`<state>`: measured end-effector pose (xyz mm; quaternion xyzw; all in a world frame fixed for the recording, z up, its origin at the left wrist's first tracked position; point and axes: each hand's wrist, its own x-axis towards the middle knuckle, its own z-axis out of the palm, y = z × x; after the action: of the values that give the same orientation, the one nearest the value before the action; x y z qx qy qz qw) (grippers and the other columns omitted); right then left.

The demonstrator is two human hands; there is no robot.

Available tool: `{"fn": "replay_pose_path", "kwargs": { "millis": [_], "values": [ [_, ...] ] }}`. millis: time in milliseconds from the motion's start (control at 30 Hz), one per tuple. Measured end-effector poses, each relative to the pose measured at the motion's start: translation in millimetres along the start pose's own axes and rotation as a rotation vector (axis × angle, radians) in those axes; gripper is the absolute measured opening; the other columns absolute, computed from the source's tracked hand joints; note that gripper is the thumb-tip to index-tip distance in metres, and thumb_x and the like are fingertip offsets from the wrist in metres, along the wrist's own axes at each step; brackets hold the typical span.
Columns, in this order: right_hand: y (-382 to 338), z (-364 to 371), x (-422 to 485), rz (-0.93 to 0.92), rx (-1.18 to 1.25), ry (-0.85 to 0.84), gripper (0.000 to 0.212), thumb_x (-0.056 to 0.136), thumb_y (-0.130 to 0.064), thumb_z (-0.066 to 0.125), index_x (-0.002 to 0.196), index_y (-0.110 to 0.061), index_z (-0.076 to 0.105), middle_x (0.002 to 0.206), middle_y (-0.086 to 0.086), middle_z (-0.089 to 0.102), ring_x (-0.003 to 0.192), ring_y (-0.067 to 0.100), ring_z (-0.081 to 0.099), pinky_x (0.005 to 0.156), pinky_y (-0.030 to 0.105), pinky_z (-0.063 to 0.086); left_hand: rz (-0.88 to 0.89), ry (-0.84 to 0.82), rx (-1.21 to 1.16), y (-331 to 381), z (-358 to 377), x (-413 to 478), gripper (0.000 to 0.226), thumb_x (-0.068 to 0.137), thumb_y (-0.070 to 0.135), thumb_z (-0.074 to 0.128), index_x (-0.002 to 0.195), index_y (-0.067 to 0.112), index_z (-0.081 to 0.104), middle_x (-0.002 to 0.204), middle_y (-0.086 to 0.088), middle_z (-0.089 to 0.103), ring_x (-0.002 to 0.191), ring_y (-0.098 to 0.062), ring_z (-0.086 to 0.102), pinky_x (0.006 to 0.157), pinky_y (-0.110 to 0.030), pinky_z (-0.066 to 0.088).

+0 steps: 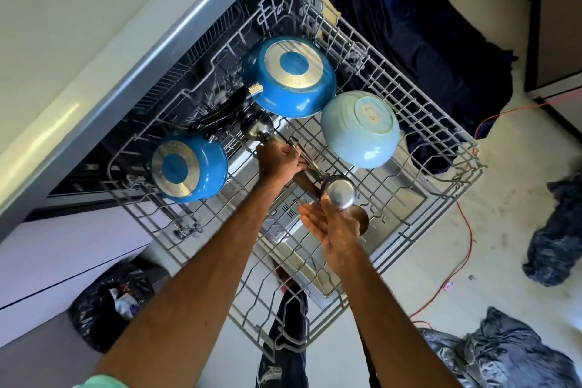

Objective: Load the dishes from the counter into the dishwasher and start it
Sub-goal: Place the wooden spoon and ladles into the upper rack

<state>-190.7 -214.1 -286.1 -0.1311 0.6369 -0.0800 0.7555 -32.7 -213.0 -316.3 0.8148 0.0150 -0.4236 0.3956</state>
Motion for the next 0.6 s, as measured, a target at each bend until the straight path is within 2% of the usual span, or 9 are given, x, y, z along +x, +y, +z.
{"fn": "replay_pose_path", "kwargs": {
  "millis": [67, 133, 167, 267, 333, 467, 600],
  "values": [
    [-1, 1, 4, 0.004, -0.084, 0.026, 0.036, 0.099, -0.016, 0.062, 0.125, 0.008, 0.057, 0.107, 0.029, 0.071, 0.091, 0.038, 0.075, 0.068, 0.036, 0.063, 0.038, 0.019, 0.067, -2, -1, 0, 0.013, 0.092, -0.001, 0.066, 0.100, -0.012, 0.066, 0.091, -0.022, 0.074, 0.075, -0.024, 0.076, 0.073, -0.038, 0.064],
    [-3, 0, 6, 0.050, -0.197, 0.087, 0.032, 0.097, -0.021, 0.064, 0.111, 0.007, 0.063, 0.105, 0.033, 0.068, 0.087, 0.045, 0.072, 0.053, 0.029, 0.058, 0.125, 0.042, 0.233, -3, -1, -2, 0.005, 0.090, -0.002, 0.066, 0.093, -0.005, 0.070, 0.084, -0.016, 0.074, 0.071, -0.021, 0.076, 0.068, -0.038, 0.064],
    [-2, -2, 10, 0.045, -0.266, 0.129, 0.033, 0.094, -0.026, 0.067, 0.104, 0.006, 0.065, 0.099, 0.031, 0.070, 0.078, 0.041, 0.074, 0.051, 0.028, 0.057, 0.173, 0.056, 0.300, -4, -1, -2, 0.007, 0.089, -0.003, 0.065, 0.093, -0.002, 0.070, 0.086, -0.015, 0.074, 0.072, -0.021, 0.075, 0.067, -0.039, 0.064],
    [5, -12, 19, -0.073, -0.485, 0.250, 0.053, 0.090, -0.043, 0.072, 0.112, 0.004, 0.062, 0.075, 0.009, 0.077, 0.063, 0.023, 0.075, 0.055, 0.032, 0.058, 0.284, 0.074, 0.450, -5, 0, -9, 0.017, 0.090, 0.007, 0.065, 0.107, 0.008, 0.068, 0.100, -0.009, 0.072, 0.085, -0.020, 0.071, 0.073, -0.038, 0.062],
    [6, -17, 15, -0.125, -0.566, 0.328, 0.059, 0.089, -0.051, 0.070, 0.114, 0.001, 0.060, 0.068, 0.002, 0.076, 0.056, 0.019, 0.074, 0.050, 0.028, 0.055, 0.336, 0.072, 0.542, -7, 2, -15, 0.015, 0.093, 0.012, 0.063, 0.107, 0.013, 0.065, 0.103, -0.004, 0.070, 0.089, -0.018, 0.067, 0.078, -0.038, 0.060],
    [-1, -25, 3, -0.274, -0.417, 0.338, 0.026, 0.089, -0.033, 0.075, 0.098, -0.009, 0.070, 0.072, 0.005, 0.076, 0.048, 0.018, 0.065, 0.042, 0.026, 0.048, 0.386, 0.011, 0.605, -14, 6, -23, 0.021, 0.091, 0.010, 0.066, 0.111, 0.016, 0.060, 0.109, 0.000, 0.067, 0.096, -0.015, 0.064, 0.078, -0.034, 0.056],
    [-5, -27, 6, -0.304, -0.313, 0.256, 0.029, 0.088, -0.026, 0.076, 0.109, -0.006, 0.071, 0.081, 0.011, 0.077, 0.051, 0.016, 0.060, 0.039, 0.024, 0.044, 0.397, -0.020, 0.619, -20, 4, -28, 0.022, 0.090, 0.012, 0.067, 0.110, 0.017, 0.060, 0.112, 0.002, 0.065, 0.105, -0.015, 0.058, 0.079, -0.027, 0.045]
  ]
}}
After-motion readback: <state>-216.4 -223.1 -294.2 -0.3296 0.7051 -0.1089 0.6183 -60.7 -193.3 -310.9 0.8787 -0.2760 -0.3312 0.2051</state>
